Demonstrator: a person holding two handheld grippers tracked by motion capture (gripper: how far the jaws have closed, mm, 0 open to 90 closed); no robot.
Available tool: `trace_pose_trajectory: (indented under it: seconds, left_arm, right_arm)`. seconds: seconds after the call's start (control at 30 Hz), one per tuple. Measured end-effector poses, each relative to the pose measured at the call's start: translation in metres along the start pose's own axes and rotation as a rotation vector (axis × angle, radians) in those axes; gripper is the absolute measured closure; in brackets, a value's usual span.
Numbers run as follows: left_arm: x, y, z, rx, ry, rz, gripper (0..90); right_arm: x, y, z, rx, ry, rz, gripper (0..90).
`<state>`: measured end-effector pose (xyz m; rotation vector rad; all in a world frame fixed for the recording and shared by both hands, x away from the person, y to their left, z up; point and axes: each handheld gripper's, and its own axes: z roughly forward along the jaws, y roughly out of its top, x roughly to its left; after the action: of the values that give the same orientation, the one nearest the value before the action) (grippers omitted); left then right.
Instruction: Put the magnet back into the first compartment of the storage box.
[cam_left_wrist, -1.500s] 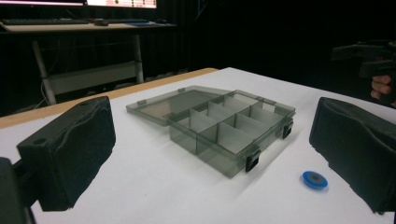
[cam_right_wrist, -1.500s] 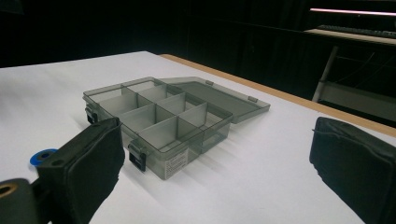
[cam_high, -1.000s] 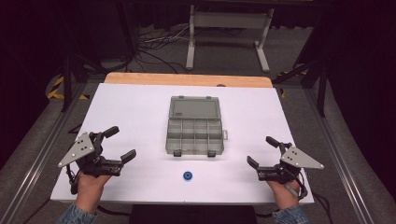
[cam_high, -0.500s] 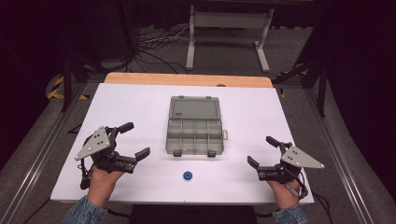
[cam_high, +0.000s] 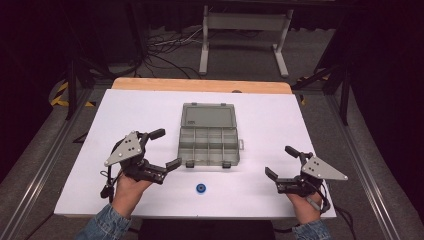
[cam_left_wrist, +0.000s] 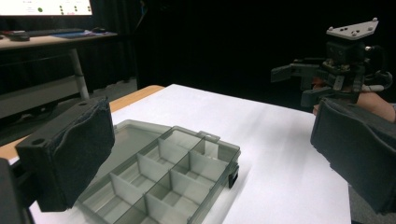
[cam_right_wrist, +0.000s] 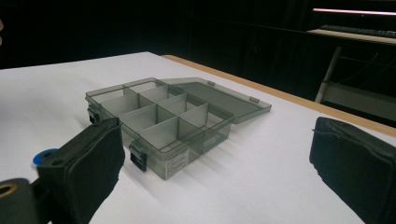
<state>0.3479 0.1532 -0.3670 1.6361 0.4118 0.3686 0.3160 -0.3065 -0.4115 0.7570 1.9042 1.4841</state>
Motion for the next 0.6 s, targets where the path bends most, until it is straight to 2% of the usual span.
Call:
trace_pose_trajectory:
  seconds: [0.1,0.17,0.2,0.33,0.47,0.6]
  left_arm:
    - [-0.001,0.001,0.006,0.004,-0.019,-0.009,0.4]
    - [-0.002,0.002,0.011,-0.003,-0.085,-0.016,0.3]
    - [-0.003,0.002,0.012,-0.023,-0.102,-0.012,0.1]
    - [-0.007,0.004,0.015,-0.01,-0.104,-0.006,0.6]
    - [-0.007,0.005,0.019,0.003,-0.088,0.007,1.0]
    - [-0.009,0.005,0.026,0.051,-0.081,0.02,2.3]
  right_arm:
    - [0.0,0.0,0.0,0.005,-0.001,0.005,4.0]
    - [0.0,0.0,0.001,0.004,0.003,0.009,4.0]
    - [0.001,0.0,0.001,0.004,0.003,0.009,4.0]
    - [0.0,0.0,0.0,-0.001,0.006,0.008,4.0]
    - [0.0,-0.001,0.001,0.0,0.008,0.013,4.0]
    - [0.001,0.0,0.001,0.003,0.01,0.01,4.0]
